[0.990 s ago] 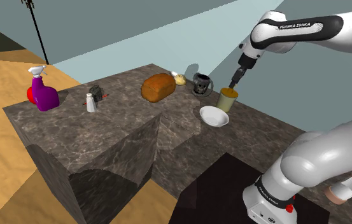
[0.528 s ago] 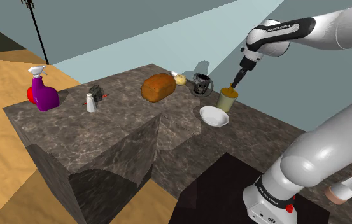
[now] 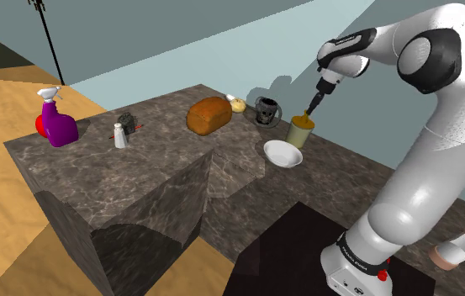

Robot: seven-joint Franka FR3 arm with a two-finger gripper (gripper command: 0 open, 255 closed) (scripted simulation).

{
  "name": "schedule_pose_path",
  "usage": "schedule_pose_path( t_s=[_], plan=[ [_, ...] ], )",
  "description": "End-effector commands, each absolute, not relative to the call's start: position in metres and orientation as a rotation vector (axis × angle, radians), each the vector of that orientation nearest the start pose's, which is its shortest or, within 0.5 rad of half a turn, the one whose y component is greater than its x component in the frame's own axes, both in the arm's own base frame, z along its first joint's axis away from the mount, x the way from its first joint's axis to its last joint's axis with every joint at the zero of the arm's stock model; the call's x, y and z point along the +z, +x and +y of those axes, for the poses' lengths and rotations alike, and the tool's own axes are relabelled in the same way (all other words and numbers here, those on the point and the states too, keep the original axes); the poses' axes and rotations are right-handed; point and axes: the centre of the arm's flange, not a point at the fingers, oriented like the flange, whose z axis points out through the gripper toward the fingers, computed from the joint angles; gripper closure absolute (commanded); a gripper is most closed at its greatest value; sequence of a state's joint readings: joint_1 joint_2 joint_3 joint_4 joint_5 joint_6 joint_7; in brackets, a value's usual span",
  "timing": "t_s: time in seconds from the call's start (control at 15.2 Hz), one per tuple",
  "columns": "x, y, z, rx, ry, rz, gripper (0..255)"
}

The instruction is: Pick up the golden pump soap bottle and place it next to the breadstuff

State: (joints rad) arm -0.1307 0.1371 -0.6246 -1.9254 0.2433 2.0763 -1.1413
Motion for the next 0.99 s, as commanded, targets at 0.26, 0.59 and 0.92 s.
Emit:
schedule_pose_path(
  t_s=[0.26,0.59,0.92],
  plan=[
    [0.411,0.472,-0.458,-0.230,-3.053,-0.464,0],
    [0.389,0.476,-0.460,-0.231,-3.053,-0.465,0],
    [0.371,0.479,-0.458,-0.231,-3.053,-0.465,0]
  ],
)
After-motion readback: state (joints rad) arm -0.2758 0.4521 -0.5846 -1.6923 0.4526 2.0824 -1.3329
